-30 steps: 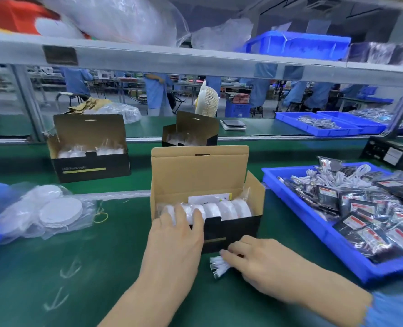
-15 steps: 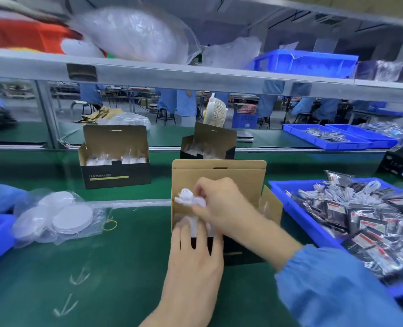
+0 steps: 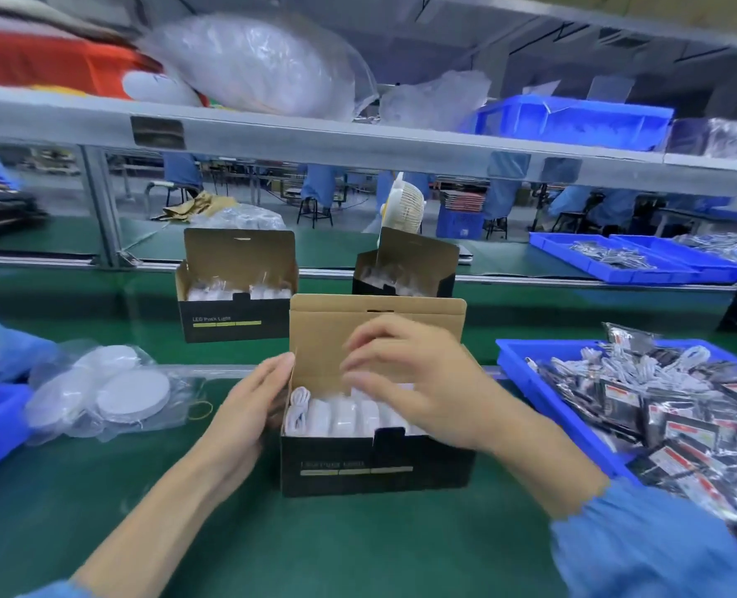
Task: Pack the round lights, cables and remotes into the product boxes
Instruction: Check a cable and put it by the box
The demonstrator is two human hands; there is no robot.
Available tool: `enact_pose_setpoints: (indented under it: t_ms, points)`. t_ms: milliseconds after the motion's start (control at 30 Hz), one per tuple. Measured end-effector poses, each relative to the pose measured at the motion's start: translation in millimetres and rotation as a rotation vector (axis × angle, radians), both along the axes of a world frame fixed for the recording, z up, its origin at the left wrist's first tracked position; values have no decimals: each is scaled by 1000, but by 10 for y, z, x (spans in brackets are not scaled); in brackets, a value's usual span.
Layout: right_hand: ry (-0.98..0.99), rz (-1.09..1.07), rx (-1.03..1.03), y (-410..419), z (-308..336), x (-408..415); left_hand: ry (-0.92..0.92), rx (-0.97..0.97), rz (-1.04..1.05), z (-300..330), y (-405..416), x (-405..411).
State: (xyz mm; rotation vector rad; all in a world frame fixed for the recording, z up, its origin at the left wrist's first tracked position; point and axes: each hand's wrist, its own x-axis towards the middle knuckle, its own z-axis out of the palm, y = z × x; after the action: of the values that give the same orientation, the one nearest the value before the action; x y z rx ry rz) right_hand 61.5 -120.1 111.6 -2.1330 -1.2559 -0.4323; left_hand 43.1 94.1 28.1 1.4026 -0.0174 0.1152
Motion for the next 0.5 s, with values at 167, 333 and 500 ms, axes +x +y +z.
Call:
enact_pose_setpoints:
  t_ms: [167, 333, 500]
  points:
    - [803, -175, 830, -798, -317, 376, 46, 211, -108, -18, 94, 67]
    - [981, -29, 542, -599, -797, 375, -71, 299, -120, 11, 37, 86]
    - [627, -77, 410, -732, -821, 343, -382, 527, -35, -16, 56, -115]
